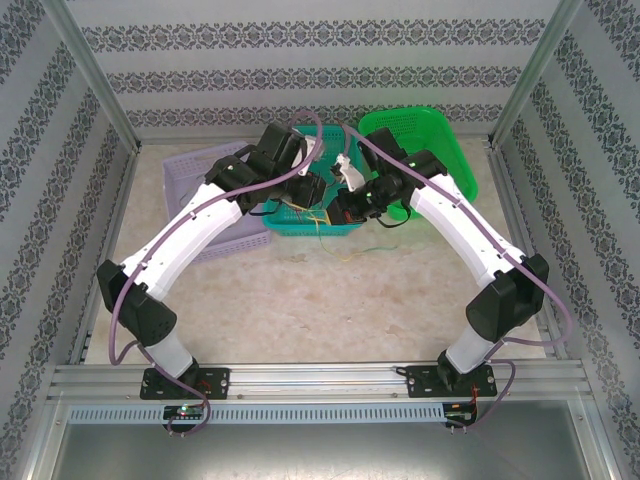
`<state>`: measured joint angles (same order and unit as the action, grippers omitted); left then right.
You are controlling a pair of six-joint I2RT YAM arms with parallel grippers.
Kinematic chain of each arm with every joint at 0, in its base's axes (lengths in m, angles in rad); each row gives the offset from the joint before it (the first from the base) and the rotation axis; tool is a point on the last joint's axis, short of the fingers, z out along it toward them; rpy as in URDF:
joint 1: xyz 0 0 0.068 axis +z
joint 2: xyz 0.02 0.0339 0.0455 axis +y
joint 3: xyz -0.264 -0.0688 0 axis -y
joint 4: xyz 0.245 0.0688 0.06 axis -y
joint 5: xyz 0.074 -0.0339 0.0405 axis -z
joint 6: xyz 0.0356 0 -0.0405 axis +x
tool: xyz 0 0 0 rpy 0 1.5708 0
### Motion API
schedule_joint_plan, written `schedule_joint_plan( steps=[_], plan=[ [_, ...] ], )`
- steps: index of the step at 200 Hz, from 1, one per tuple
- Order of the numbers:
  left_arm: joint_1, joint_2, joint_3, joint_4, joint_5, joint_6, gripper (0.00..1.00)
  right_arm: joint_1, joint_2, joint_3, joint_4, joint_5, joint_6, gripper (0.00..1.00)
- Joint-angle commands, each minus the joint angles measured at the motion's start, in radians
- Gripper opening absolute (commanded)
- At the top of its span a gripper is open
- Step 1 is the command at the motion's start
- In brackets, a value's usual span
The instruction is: Untangle the cables
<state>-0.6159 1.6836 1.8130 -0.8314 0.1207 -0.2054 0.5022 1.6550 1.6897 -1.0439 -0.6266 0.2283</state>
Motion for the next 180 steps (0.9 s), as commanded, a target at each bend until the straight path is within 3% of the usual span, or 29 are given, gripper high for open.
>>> schedule_joint_plan(
  steps=[1, 24, 54, 180],
  plan=[
    [-0.007, -0.006, 0.006, 0.003, -0.059, -0.004, 0.21, 0.01, -0.003, 0.012, -0.016, -0.03, -0.006, 0.0],
    [-0.007, -0.034, -0.021, 0.03, -0.109, -0.037, 0.0, 0.008, -0.004, 0.002, -0.004, -0.035, 0.005, 0.0],
    [-0.003, -0.113, -0.093, 0.083, -0.164, -0.108, 0.0, -0.024, -0.021, -0.049, 0.049, -0.03, 0.071, 0.0],
    [-0.003, -0.449, -0.522, 0.3, -0.118, -0.424, 0.0, -0.106, -0.169, -0.319, 0.53, -0.022, 0.483, 0.0]
  ],
)
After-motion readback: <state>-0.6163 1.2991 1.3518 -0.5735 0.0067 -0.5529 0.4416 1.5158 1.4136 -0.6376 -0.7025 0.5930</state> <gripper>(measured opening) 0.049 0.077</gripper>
